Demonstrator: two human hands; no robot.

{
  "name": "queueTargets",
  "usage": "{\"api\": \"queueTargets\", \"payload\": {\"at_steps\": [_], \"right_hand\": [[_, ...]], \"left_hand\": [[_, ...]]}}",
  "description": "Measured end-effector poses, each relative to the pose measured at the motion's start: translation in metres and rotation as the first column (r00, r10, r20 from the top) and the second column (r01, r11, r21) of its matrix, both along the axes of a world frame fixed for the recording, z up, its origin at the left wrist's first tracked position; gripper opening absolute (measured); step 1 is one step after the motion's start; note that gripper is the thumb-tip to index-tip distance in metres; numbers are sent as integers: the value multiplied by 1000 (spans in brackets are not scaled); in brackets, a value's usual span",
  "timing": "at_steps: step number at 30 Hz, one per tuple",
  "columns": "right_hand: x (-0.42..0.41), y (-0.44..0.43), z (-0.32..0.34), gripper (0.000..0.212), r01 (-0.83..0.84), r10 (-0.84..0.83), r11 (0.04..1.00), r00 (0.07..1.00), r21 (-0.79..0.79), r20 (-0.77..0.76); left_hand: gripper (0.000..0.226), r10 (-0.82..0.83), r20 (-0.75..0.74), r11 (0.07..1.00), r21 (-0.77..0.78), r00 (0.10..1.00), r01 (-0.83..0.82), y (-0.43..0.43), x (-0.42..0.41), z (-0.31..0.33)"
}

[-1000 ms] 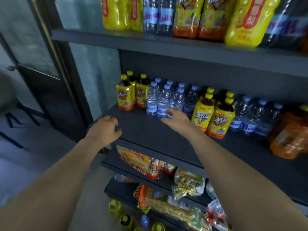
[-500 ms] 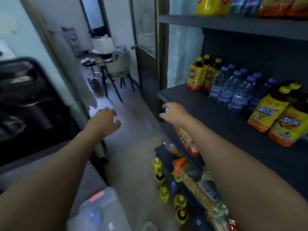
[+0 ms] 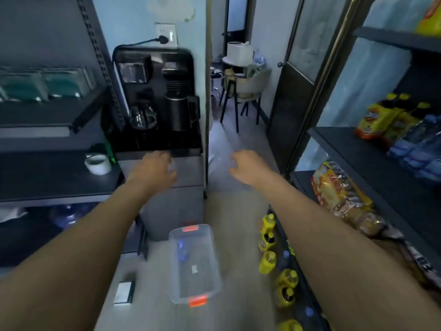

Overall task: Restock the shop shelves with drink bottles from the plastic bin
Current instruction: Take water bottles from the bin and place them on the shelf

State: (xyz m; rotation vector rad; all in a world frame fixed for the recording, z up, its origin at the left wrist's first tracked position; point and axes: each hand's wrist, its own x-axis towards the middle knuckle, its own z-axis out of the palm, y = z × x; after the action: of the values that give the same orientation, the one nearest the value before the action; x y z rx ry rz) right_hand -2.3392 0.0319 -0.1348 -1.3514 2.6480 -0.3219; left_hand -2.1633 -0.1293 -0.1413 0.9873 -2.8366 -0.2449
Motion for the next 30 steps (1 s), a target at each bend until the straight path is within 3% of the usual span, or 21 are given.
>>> {"api": "queueTargets", "payload": {"at_steps": [7, 11, 21, 30], "right_hand": [[84, -54, -45, 32, -46, 45, 995, 999, 85, 19], [104, -69, -79, 41, -59, 59, 992, 998, 112, 6], [86, -100, -197, 43, -132, 112, 972, 988, 197, 109], [29, -123, -314, 39, -138, 118, 970, 987, 198, 112]], "left_hand": [[42, 25, 43, 998, 52, 999, -27, -29, 90, -40], [42, 31, 101, 998, 48, 994, -36, -42, 110, -68], [32, 108, 121, 984, 130, 987, -124, -66, 80, -156], [38, 96, 184, 982, 145, 978, -123, -87, 30, -284]]}}
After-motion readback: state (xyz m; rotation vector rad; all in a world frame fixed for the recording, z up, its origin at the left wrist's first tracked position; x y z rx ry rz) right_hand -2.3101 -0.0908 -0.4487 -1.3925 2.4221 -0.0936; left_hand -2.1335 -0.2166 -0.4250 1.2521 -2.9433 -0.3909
